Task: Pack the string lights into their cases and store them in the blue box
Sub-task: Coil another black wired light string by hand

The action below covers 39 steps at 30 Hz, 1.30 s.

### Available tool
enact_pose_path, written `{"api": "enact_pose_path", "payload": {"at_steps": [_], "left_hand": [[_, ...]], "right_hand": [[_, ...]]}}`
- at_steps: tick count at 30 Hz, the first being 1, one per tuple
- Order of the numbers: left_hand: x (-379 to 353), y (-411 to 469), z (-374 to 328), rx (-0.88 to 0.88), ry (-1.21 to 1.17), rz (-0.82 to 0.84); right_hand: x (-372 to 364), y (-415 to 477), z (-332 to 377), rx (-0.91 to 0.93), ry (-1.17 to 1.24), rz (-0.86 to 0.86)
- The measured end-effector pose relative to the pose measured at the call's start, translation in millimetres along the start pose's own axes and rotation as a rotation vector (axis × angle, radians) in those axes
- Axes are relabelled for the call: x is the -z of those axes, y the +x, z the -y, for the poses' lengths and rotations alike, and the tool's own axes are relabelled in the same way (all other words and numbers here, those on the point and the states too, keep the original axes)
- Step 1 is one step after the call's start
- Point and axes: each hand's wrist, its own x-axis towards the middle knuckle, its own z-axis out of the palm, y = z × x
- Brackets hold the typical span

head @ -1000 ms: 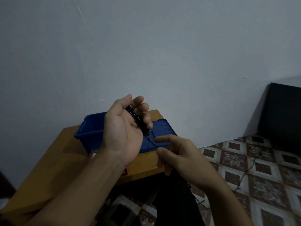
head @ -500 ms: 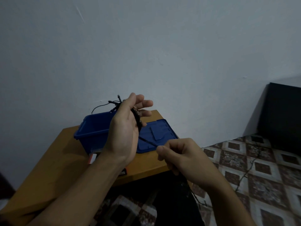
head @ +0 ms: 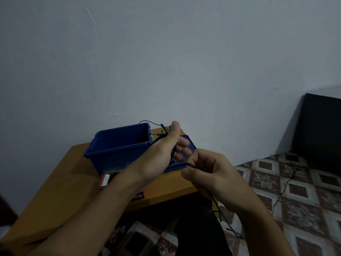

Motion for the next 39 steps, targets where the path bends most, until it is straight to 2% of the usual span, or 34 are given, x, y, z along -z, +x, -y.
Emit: {"api": "enact_pose_path", "payload": {"at_steps": [3, 7, 10, 13, 15, 20, 29, 35, 39], "left_hand": [[2, 0, -1, 0.032, 0.09, 0.025], [-1, 8, 2, 0.11, 0.22, 0.148], [-1, 17, 10, 0.181, 0.108, 0.168], [-1, 7, 2, 0.213, 0.239, 0.281], [2, -5, 0, 0.236, 0.245, 0.334], [6, -4, -1, 0.273, 0.106, 0.371], [16, -6, 3, 0.245, -0.053, 0.566], [22, -3, 8, 0.249, -0.397, 0.762], [25, -3, 10, 0.176, -0.614, 0.906]], "right_hand": [[0, 1, 0, 0.047, -0.024, -0.043], [-2, 2, 4, 0.096, -0.013, -0.098], [-4, 3, 1, 0.105, -0.027, -0.181], [-3, 2, 2, 0.11, -0.011, -0.239], [-3, 1, 4, 0.131, 0.022, -0.221], [-1, 3, 2, 0.14, 0.085, -0.189], [-1, 4, 0, 0.184, 0.154, -0.164], [-1, 4, -6, 0.18, 0.08, -0.14], [-2, 6, -9, 0.167, 0.022, -0.147]]}}
